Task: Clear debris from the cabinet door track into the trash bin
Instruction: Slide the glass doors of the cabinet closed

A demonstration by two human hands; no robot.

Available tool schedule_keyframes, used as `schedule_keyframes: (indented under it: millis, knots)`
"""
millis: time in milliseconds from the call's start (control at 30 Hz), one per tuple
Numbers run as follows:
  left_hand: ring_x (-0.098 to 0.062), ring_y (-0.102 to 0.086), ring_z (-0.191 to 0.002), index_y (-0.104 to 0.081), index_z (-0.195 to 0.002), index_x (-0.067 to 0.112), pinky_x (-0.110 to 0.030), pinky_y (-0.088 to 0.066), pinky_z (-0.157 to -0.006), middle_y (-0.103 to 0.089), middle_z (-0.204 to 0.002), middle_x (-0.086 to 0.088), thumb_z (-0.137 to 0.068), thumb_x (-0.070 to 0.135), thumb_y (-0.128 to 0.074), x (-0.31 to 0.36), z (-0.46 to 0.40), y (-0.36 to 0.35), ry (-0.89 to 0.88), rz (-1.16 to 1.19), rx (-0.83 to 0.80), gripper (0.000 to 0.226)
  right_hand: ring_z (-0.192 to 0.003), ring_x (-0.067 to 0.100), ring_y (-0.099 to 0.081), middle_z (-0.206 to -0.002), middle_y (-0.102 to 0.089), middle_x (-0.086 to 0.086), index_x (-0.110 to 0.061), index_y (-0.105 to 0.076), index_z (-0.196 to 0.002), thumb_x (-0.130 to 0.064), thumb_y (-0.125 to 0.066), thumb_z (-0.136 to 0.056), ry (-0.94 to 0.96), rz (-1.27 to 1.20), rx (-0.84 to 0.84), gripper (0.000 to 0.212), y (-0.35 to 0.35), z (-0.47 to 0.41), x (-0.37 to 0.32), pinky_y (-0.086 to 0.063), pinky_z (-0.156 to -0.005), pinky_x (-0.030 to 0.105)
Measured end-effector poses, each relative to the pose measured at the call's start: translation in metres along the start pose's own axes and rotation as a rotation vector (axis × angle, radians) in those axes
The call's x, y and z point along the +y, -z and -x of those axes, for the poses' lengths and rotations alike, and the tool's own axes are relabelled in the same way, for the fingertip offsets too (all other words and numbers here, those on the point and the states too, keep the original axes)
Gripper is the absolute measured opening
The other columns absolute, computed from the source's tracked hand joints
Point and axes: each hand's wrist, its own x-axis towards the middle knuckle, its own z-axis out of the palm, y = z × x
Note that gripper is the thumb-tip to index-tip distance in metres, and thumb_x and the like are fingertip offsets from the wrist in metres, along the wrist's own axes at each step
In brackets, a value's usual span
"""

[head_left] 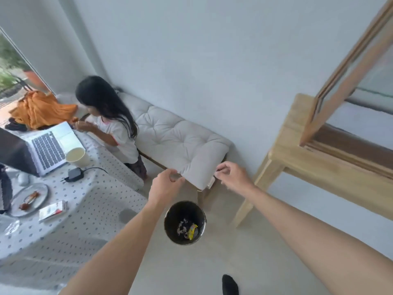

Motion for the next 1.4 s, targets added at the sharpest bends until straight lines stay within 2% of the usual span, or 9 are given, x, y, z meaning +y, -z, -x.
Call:
schedule_keyframes:
  millis: [300, 567, 700, 800, 900, 1033, 1167, 1267, 1400]
  knots:
    - [-0.031, -0.08, -0.102, -0.066, -0.145, 0.017, -0.052, -0.063, -0.1, -0.079, -0.107, -0.004, -0.1, 0.04, -0.077, 0.139, 0.054, 0.001, -0.341, -0.007, -0.105, 0.052, -0.087, 0.024, -0.079, -0.103, -0.078, 0.001, -0.021, -0.074, -0.114, -0.03, -0.074, -0.09, 0.016, -0.132, 0.339, 0.026, 0.138, 0.102, -0.029, -0.062, -0.083, 0.041]
    - [-0.025, -0.076, -0.103, -0.071, -0.14, 0.02, -0.041, -0.062, -0.095, -0.077, -0.097, 0.005, -0.098, 0.042, -0.079, 0.244, 0.082, -0.051, -0.544, -0.049, -0.169, 0.049, -0.088, 0.027, -0.079, -0.105, -0.076, 0.0, -0.024, -0.075, -0.109, -0.037, -0.076, -0.093, -0.049, -0.198, 0.618, 0.021, 0.254, 0.171, 0.027, -0.06, -0.064, 0.035]
    - [-0.024, -0.073, -0.104, -0.071, -0.141, 0.022, -0.041, -0.06, -0.096, -0.074, -0.093, 0.014, -0.097, 0.043, -0.08, 0.288, 0.088, -0.081, -0.612, -0.058, -0.199, 0.05, -0.08, 0.022, -0.077, -0.107, -0.076, 0.0, -0.023, -0.073, -0.112, -0.036, -0.074, -0.096, -0.07, -0.243, 0.691, 0.021, 0.296, 0.19, 0.058, -0.059, -0.07, 0.036]
    - [-0.025, -0.071, -0.109, -0.067, -0.146, 0.022, -0.04, -0.06, -0.095, -0.077, -0.112, 0.006, -0.098, 0.042, -0.08, 0.313, 0.089, -0.104, -0.659, -0.051, -0.231, 0.053, -0.084, 0.02, -0.079, -0.111, -0.077, -0.002, -0.025, -0.073, -0.11, -0.04, -0.072, -0.097, -0.078, -0.271, 0.748, 0.021, 0.322, 0.2, 0.079, -0.056, -0.072, 0.034]
    - [-0.031, -0.061, -0.14, -0.048, -0.164, 0.021, -0.044, -0.053, -0.11, -0.065, -0.152, -0.008, -0.099, 0.041, -0.08, 0.333, 0.089, -0.127, -0.712, -0.067, -0.225, 0.075, -0.108, 0.018, -0.073, -0.121, -0.075, -0.003, -0.025, -0.072, -0.118, -0.045, -0.07, -0.098, -0.082, -0.175, 0.853, 0.029, 0.344, 0.208, 0.1, -0.051, -0.081, 0.029]
    - [-0.035, -0.044, -0.157, -0.019, -0.175, 0.025, -0.048, -0.047, -0.113, -0.045, -0.17, -0.01, -0.096, 0.041, -0.081, 0.352, 0.089, -0.152, -0.74, -0.06, -0.244, 0.101, -0.144, 0.034, -0.047, -0.154, -0.049, 0.012, -0.014, -0.057, -0.146, -0.038, -0.069, -0.1, -0.075, 0.107, 0.981, 0.054, 0.369, 0.211, 0.129, -0.041, -0.118, 0.046]
    - [-0.038, -0.059, -0.138, -0.018, -0.166, 0.025, -0.042, -0.05, -0.096, -0.053, -0.151, -0.002, -0.094, 0.038, -0.083, 0.361, 0.086, -0.171, -0.755, 0.001, -0.249, 0.097, -0.162, 0.04, -0.02, -0.179, -0.006, 0.01, -0.021, -0.022, -0.17, -0.045, -0.069, -0.099, -0.135, 0.315, 0.997, 0.089, 0.382, 0.213, 0.152, -0.037, -0.122, 0.055]
    - [-0.039, -0.065, -0.132, -0.018, -0.163, 0.03, -0.055, -0.059, -0.104, -0.057, -0.152, -0.005, -0.094, 0.036, -0.085, 0.361, 0.084, -0.177, -0.757, 0.049, -0.258, 0.096, -0.167, 0.041, 0.008, -0.178, 0.028, 0.009, -0.022, 0.004, -0.172, -0.048, -0.068, -0.098, -0.161, 0.51, 0.951, 0.106, 0.384, 0.208, 0.166, -0.017, -0.131, 0.062]
    - [-0.041, -0.066, -0.134, -0.015, -0.162, 0.044, -0.063, -0.06, -0.104, -0.056, -0.159, -0.005, -0.094, 0.039, -0.084, 0.356, 0.083, -0.178, -0.759, 0.059, -0.283, 0.098, -0.164, 0.037, 0.021, -0.17, 0.043, 0.012, -0.023, 0.024, -0.167, -0.051, -0.074, -0.092, -0.147, 0.617, 0.912, 0.127, 0.383, 0.197, 0.168, -0.006, -0.131, 0.067]
